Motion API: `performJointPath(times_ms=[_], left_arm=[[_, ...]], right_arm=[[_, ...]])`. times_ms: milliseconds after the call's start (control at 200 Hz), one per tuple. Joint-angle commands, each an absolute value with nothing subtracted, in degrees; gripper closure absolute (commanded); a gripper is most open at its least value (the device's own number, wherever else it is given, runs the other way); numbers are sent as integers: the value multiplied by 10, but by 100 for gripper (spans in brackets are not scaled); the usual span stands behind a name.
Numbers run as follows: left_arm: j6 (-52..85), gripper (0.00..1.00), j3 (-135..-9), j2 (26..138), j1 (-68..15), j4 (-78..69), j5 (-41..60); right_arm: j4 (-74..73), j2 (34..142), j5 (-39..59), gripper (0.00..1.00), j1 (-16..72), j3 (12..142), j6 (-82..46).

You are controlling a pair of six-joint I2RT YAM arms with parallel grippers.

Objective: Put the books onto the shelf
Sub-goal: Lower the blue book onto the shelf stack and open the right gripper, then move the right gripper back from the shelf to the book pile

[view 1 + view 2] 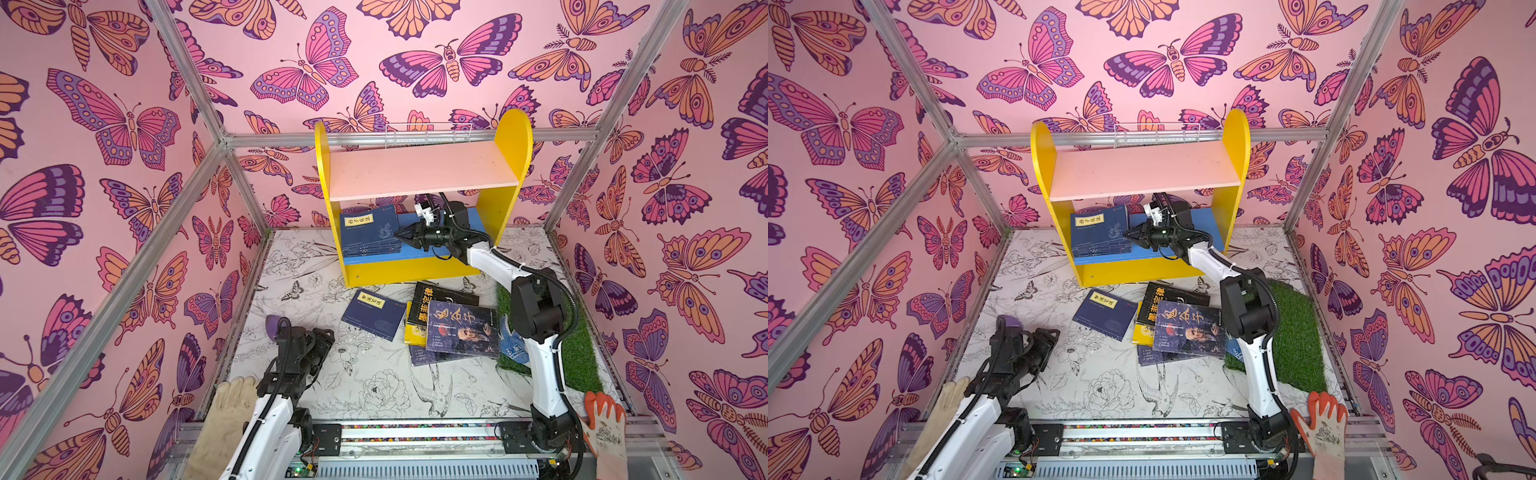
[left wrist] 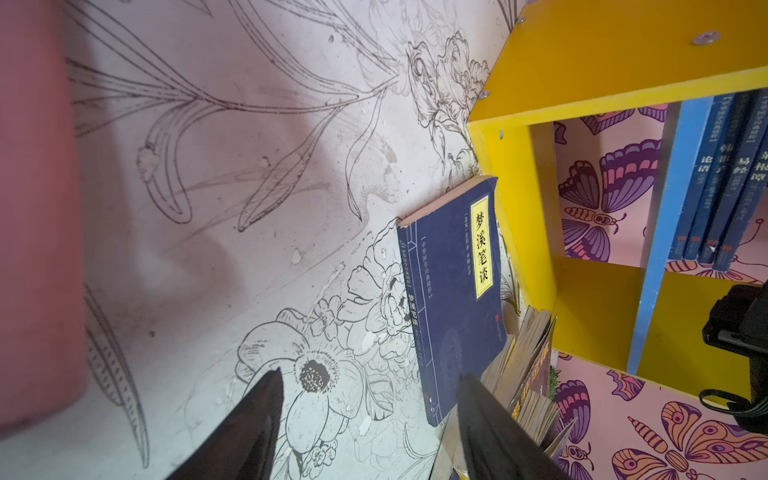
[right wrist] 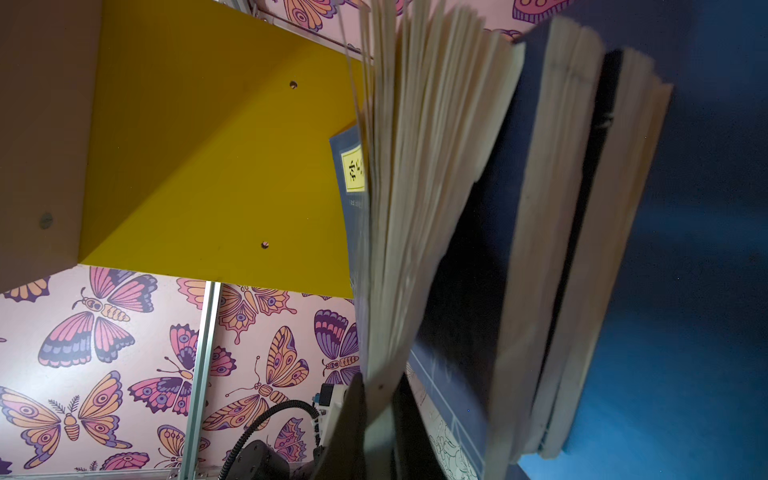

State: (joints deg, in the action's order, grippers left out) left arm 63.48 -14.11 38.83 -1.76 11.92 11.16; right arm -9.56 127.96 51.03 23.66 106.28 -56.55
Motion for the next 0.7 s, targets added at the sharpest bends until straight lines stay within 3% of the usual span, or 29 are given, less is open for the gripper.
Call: performJointPath(times_ms=[0, 85, 180, 691], left_arm=[[629, 31, -136, 392, -18, 127, 121], [628, 31, -138, 395, -18, 127, 122], [628, 31, -139, 397, -18, 127, 122], [639, 31, -130, 386, -18, 127, 125]], right_arm=[[-92, 1284, 479, 94, 245, 1093, -544], [-56, 1274, 455, 82, 248, 1093, -517], [0, 1263, 429, 76, 253, 1104, -474], [231, 1271, 296, 60, 281, 1234, -318]])
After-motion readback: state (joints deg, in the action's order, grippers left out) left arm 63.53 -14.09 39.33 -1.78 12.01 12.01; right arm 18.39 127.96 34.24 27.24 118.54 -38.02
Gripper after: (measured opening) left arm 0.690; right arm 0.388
